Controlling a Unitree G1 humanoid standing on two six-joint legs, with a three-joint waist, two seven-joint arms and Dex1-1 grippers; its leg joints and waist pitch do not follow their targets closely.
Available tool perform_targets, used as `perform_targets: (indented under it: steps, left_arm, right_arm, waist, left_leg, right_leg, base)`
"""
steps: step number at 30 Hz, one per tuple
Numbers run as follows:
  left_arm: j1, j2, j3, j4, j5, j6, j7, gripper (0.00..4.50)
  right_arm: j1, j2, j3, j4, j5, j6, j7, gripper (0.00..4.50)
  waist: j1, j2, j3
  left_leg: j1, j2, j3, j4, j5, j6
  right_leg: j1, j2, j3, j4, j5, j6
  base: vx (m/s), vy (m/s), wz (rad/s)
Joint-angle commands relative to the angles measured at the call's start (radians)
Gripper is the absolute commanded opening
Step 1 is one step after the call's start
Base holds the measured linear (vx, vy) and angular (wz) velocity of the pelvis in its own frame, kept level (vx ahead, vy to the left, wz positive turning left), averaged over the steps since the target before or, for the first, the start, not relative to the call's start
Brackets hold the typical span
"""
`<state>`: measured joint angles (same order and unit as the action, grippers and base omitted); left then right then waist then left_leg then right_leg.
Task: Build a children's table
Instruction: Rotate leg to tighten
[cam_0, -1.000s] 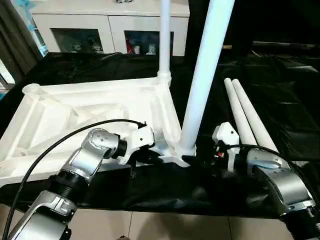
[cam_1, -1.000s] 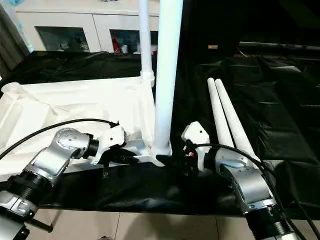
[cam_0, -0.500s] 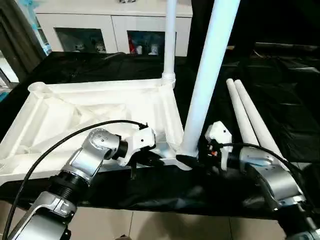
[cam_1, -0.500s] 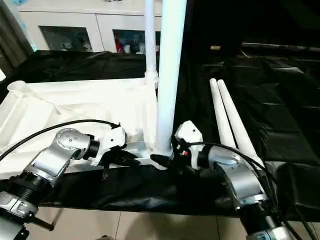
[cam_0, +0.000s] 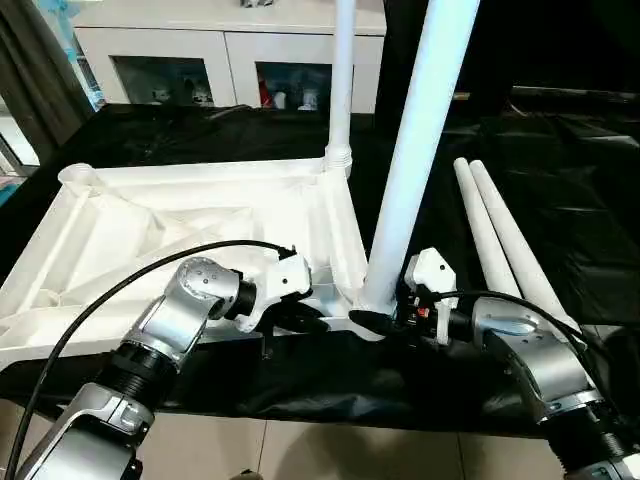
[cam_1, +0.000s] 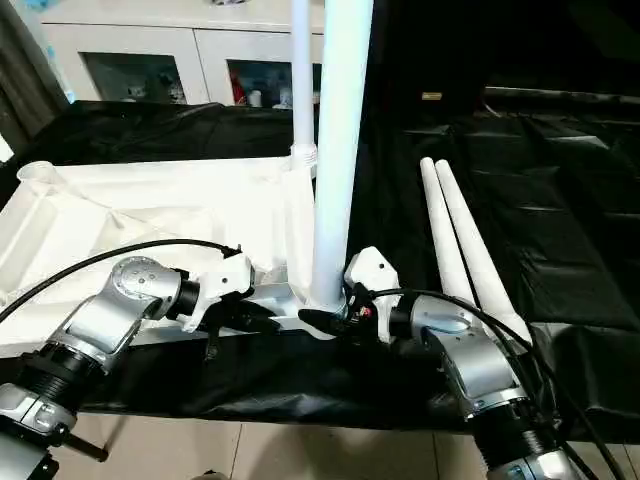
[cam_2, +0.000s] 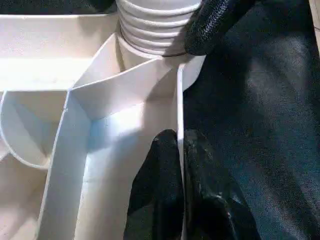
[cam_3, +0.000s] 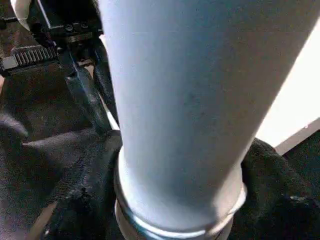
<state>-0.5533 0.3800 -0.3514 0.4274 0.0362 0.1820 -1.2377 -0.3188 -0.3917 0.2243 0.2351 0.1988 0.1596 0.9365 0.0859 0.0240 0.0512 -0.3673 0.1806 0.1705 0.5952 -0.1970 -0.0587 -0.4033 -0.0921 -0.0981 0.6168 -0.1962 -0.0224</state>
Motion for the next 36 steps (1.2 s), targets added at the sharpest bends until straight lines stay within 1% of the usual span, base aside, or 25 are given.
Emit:
perform_targets:
  steps: [1, 4, 6, 7, 8, 9, 10, 11, 12, 13, 14, 15, 16, 17, 18, 19, 21, 22, 23, 24, 27, 29, 32, 33, 36]
  left_arm:
    - [-0.010, -0.032, 0.021, -0.017, -0.041, 0.007, 0.017, 0.00]
    - [-0.033, -0.071, 0.049, 0.039, -0.032, 0.027, 0.105, 0.00]
    - [-0.051, -0.095, 0.064, 0.080, -0.024, 0.029, 0.163, 0.00]
    - [-0.078, -0.130, 0.085, 0.139, -0.013, 0.035, 0.251, 0.00]
    - [-0.094, -0.152, 0.096, 0.172, -0.008, 0.044, 0.299, 0.00]
    - [-0.104, -0.166, 0.103, 0.193, -0.006, 0.050, 0.330, 0.00]
    - [-0.113, -0.179, 0.109, 0.210, -0.001, 0.056, 0.364, 0.00]
    - [-0.121, -0.189, 0.113, 0.223, 0.003, 0.060, 0.393, 0.00]
    - [-0.145, -0.226, 0.128, 0.262, 0.010, 0.082, 0.479, 0.00]
    - [-0.156, -0.243, 0.134, 0.276, 0.014, 0.088, 0.518, 0.00]
    - [-0.163, -0.257, 0.134, 0.285, 0.018, 0.088, 0.543, 0.00]
    - [-0.168, -0.265, 0.133, 0.291, 0.021, 0.083, 0.550, 0.00]
    - [-0.171, -0.272, 0.132, 0.297, 0.024, 0.077, 0.554, 0.00]
    - [-0.176, -0.280, 0.130, 0.308, 0.028, 0.063, 0.557, 0.00]
    - [-0.176, -0.281, 0.130, 0.309, 0.028, 0.061, 0.556, 0.00]
    - [-0.176, -0.285, 0.130, 0.313, 0.027, 0.055, 0.549, 0.00]
    - [-0.175, -0.284, 0.130, 0.312, 0.026, 0.052, 0.546, 0.00]
    - [-0.171, -0.280, 0.128, 0.311, 0.023, 0.049, 0.538, 0.00]
    - [-0.171, -0.279, 0.128, 0.313, 0.022, 0.048, 0.536, 0.00]
    - [-0.168, -0.275, 0.126, 0.313, 0.021, 0.046, 0.532, 0.00]
    - [-0.154, -0.259, 0.121, 0.304, 0.017, 0.030, 0.501, 0.00]
    - [-0.142, -0.241, 0.113, 0.288, 0.017, 0.010, 0.462, 0.00]
    - [-0.133, -0.229, 0.116, 0.275, 0.017, 0.004, 0.456, 0.00]
    - [-0.134, -0.228, 0.122, 0.274, 0.012, 0.013, 0.455, 0.00]
    - [-0.137, -0.223, 0.130, 0.273, 0.001, 0.031, 0.445, 0.00]
  right_arm:
    - [-0.004, 0.020, -0.019, 0.022, -0.008, 0.015, -0.046, 2.81]
    - [0.002, 0.070, -0.042, 0.068, -0.020, 0.025, -0.147, 2.75]
    - [-0.001, 0.100, -0.053, 0.098, -0.036, 0.028, -0.214, 2.75]
    - [-0.017, 0.154, -0.079, 0.152, -0.053, 0.033, -0.332, 2.74]
    - [-0.030, 0.189, -0.096, 0.187, -0.061, 0.034, -0.406, 2.74]
    - [-0.039, 0.210, -0.106, 0.210, -0.065, 0.034, -0.452, 2.74]
    - [-0.049, 0.228, -0.114, 0.231, -0.069, 0.033, -0.492, 2.74]
    - [-0.058, 0.243, -0.121, 0.249, -0.072, 0.033, -0.525, 2.74]
    - [-0.095, 0.292, -0.141, 0.310, -0.080, 0.024, -0.628, 2.74]
    - [-0.113, 0.313, -0.148, 0.337, -0.088, 0.020, -0.674, 2.74]
    - [-0.135, 0.334, -0.147, 0.367, -0.101, 0.007, -0.711, 2.74]
    - [-0.148, 0.345, -0.144, 0.385, -0.111, -0.007, -0.726, 2.74]
    - [-0.159, 0.354, -0.140, 0.400, -0.121, -0.020, -0.733, 2.74]
    - [-0.173, 0.367, -0.136, 0.420, -0.132, -0.037, -0.735, 2.74]
    - [-0.174, 0.369, -0.137, 0.421, -0.132, -0.039, -0.733, 2.74]
    - [-0.180, 0.380, -0.138, 0.427, -0.128, -0.054, -0.716, 2.74]
    - [-0.182, 0.383, -0.138, 0.426, -0.123, -0.064, -0.704, 2.74]
    - [-0.182, 0.386, -0.139, 0.425, -0.114, -0.082, -0.685, 3.09]
    - [-0.183, 0.387, -0.142, 0.427, -0.111, -0.090, -0.678, 3.30]
    - [-0.181, 0.388, -0.146, 0.426, -0.102, -0.106, -0.659, 3.30]
    - [-0.175, 0.376, -0.153, 0.411, -0.090, -0.132, -0.622, 3.62]
    - [-0.164, 0.351, -0.149, 0.366, -0.085, -0.122, -0.585, 3.89]
    - [-0.146, 0.326, -0.147, 0.311, -0.071, -0.106, -0.532, 3.89]
    - [-0.139, 0.316, -0.148, 0.292, -0.064, -0.101, -0.515, 3.89]
    - [-0.120, 0.291, -0.154, 0.245, -0.045, -0.087, -0.468, 3.89]
  waist:
    - [-0.003, -0.007, -0.072]
    - [-0.006, -0.008, -0.070]
    - [-0.006, -0.011, -0.069]
    - [-0.009, -0.009, -0.069]
    - [-0.010, -0.009, -0.069]
    - [-0.013, -0.010, -0.067]
    - [-0.013, -0.008, -0.069]
    - [-0.016, -0.010, -0.069]
    - [-0.022, -0.007, -0.066]
    - [-0.028, -0.006, -0.067]
    - [-0.027, -0.006, -0.069]
    - [-0.027, -0.006, -0.070]
    - [-0.028, -0.011, -0.071]
    - [-0.027, -0.011, -0.072]
    - [-0.028, -0.010, -0.072]
    - [-0.025, -0.011, -0.072]
    - [-0.026, -0.010, -0.071]
    - [-0.026, -0.009, -0.071]
    - [-0.026, -0.009, -0.072]
    - [-0.026, -0.009, -0.071]
    - [-0.029, -0.010, -0.070]
    - [-0.032, -0.010, -0.071]
    - [-0.033, -0.011, -0.070]
    - [-0.033, -0.009, -0.069]
    - [-0.032, -0.010, -0.070]
  left_leg:
    - [0.003, 0.048, -0.010, -0.057, -0.065, 0.103]
    - [0.001, 0.046, -0.009, -0.057, -0.074, 0.093]
    - [0.002, 0.043, -0.010, -0.059, -0.084, 0.076]
    - [0.002, 0.042, -0.009, -0.059, -0.092, 0.066]
    - [0.005, 0.042, -0.010, -0.061, -0.102, 0.059]
    - [0.004, 0.039, -0.010, -0.062, -0.122, 0.043]
    - [0.006, 0.040, -0.011, -0.062, -0.120, 0.039]
    - [0.003, 0.041, -0.011, -0.063, -0.114, 0.040]
    - [0.006, 0.040, -0.009, -0.063, -0.125, 0.039]
    - [0.007, 0.037, -0.010, -0.064, -0.137, 0.029]
    - [0.008, 0.038, -0.011, -0.064, -0.134, 0.026]
    - [0.003, 0.040, -0.012, -0.064, -0.117, 0.034]
    - [0.001, 0.040, -0.011, -0.063, -0.107, 0.041]
    - [0.000, 0.038, -0.010, -0.062, -0.095, 0.054]
    - [-0.001, 0.036, -0.010, -0.061, -0.094, 0.060]
    - [-0.001, 0.036, -0.008, -0.060, -0.092, 0.075]
    - [-0.001, 0.037, -0.008, -0.060, -0.092, 0.083]
    - [-0.001, 0.037, -0.008, -0.060, -0.095, 0.085]
    - [-0.001, 0.038, -0.008, -0.060, -0.097, 0.087]
    - [-0.001, 0.038, -0.008, -0.060, -0.101, 0.089]
    - [-0.004, 0.038, -0.009, -0.061, -0.107, 0.094]
    - [-0.004, 0.038, -0.010, -0.061, -0.110, 0.095]
    - [-0.003, 0.040, -0.009, -0.061, -0.111, 0.105]
    - [-0.004, 0.039, -0.009, -0.061, -0.112, 0.105]
    - [-0.002, 0.041, -0.009, -0.062, -0.112, 0.105]
  right_leg:
    - [0.067, -0.063, 0.060, -0.059, -0.030, -0.252]
    - [0.065, -0.062, 0.059, -0.063, -0.055, -0.248]
    - [0.067, -0.063, 0.058, -0.069, -0.100, -0.232]
    - [0.063, -0.063, 0.059, -0.073, -0.134, -0.219]
    - [0.064, -0.062, 0.057, -0.075, -0.150, -0.215]
    - [0.066, -0.063, 0.056, -0.081, -0.197, -0.204]
    - [0.066, -0.067, 0.057, -0.082, -0.218, -0.191]
    - [0.066, -0.065, 0.058, -0.083, -0.213, -0.188]
    - [0.059, -0.062, 0.057, -0.085, -0.222, -0.189]
    - [0.058, -0.063, 0.056, -0.088, -0.251, -0.187]
    - [0.062, -0.066, 0.056, -0.089, -0.255, -0.184]
    - [0.064, -0.065, 0.056, -0.086, -0.227, -0.184]
    - [0.065, -0.064, 0.056, -0.085, -0.208, -0.185]
    - [0.064, -0.064, 0.056, -0.083, -0.183, -0.189]
    - [0.065, -0.064, 0.056, -0.082, -0.179, -0.191]
    - [0.066, -0.065, 0.057, -0.083, -0.177, -0.190]
    - [0.065, -0.064, 0.056, -0.083, -0.180, -0.190]
    - [0.065, -0.065, 0.055, -0.084, -0.183, -0.190]
    - [0.065, -0.065, 0.056, -0.084, -0.184, -0.190]
    - [0.065, -0.065, 0.055, -0.085, -0.188, -0.191]
    - [0.067, -0.065, 0.055, -0.085, -0.195, -0.188]
    - [0.066, -0.064, 0.054, -0.085, -0.200, -0.188]
    - [0.066, -0.063, 0.055, -0.086, -0.195, -0.188]
    - [0.065, -0.063, 0.055, -0.087, -0.198, -0.189]
    - [0.064, -0.063, 0.055, -0.085, -0.187, -0.191]
  base:
    - [0.000, 0.000, 0.00]
    - [0.000, 0.000, 0.00]
    - [0.000, 0.000, 0.00]
    - [0.000, 0.000, 0.00]
    - [0.000, 0.000, 0.00]
    - [0.000, 0.000, 0.00]
    - [0.000, 0.000, 0.00]
    - [0.000, 0.000, 0.00]
    - [0.000, 0.000, 0.00]
    - [0.000, 0.000, 0.00]
    - [0.000, 0.000, 0.00]
    - [0.000, 0.000, 0.00]
    - [0.000, 0.000, 0.00]
    - [0.000, 0.000, 0.00]
    - [0.000, 0.000, 0.00]
    - [0.000, 0.000, 0.00]
    - [0.000, 0.000, 0.00]
    - [0.000, 0.000, 0.00]
    - [0.000, 0.000, 0.00]
    - [0.000, 0.000, 0.00]
    - [0.000, 0.000, 0.00]
    - [0.000, 0.000, 0.00]
    - [0.000, 0.000, 0.00]
    - [0.000, 0.000, 0.00]
    - [0.000, 0.000, 0.00]
